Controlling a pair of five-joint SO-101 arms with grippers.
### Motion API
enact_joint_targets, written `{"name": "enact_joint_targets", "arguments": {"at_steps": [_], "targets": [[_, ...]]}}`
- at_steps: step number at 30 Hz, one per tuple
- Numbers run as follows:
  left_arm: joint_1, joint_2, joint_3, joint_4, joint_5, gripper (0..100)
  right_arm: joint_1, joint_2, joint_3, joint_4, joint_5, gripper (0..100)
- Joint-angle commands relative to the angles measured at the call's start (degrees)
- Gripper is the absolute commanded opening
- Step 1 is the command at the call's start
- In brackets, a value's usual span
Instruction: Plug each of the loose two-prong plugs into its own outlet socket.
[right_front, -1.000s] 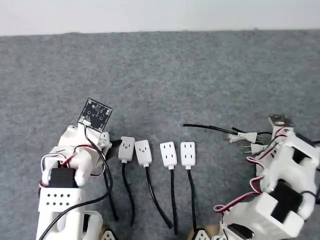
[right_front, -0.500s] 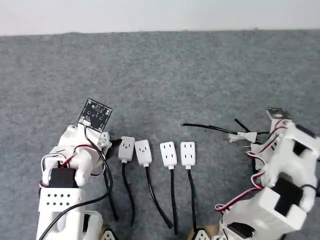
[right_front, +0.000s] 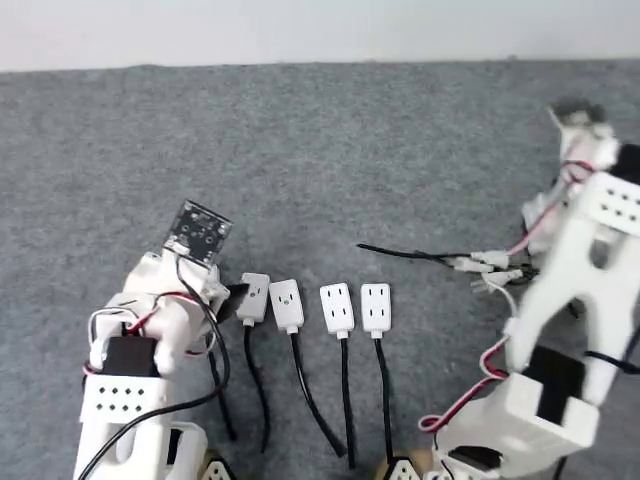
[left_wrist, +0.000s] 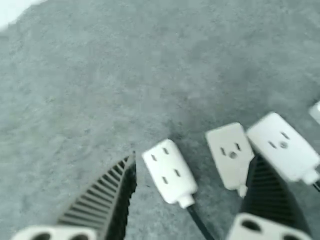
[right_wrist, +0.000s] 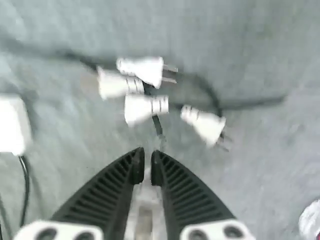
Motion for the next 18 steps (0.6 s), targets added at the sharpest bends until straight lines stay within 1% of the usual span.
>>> {"name": "enact_joint_targets", "arguments": {"at_steps": [1,5,9,15,18], "targets": [[2.64,-0.09,-0.04,-1.67,0.26,34,-5.41,-0.57,-8.09,2.51,-3.43,0.9],[2.73,-0.18,0.22,-1.67,0.26,34,-9.19,-1.63,-12.92,2.51,-3.87,0.9],[2.73,-0.09,0.22,-1.76,0.26,34,-12.18,-5.67,-19.52,2.51,-3.96,0.8],[2.73,0.0,0.22,-2.29,0.18,34,-16.66,-12.88,-24.7,2.33,-3.96,0.8],[2.73,-0.09,0.75,-2.55,0.18,34,-18.51,-15.43,-23.65,2.59,-3.69,0.8]]}}
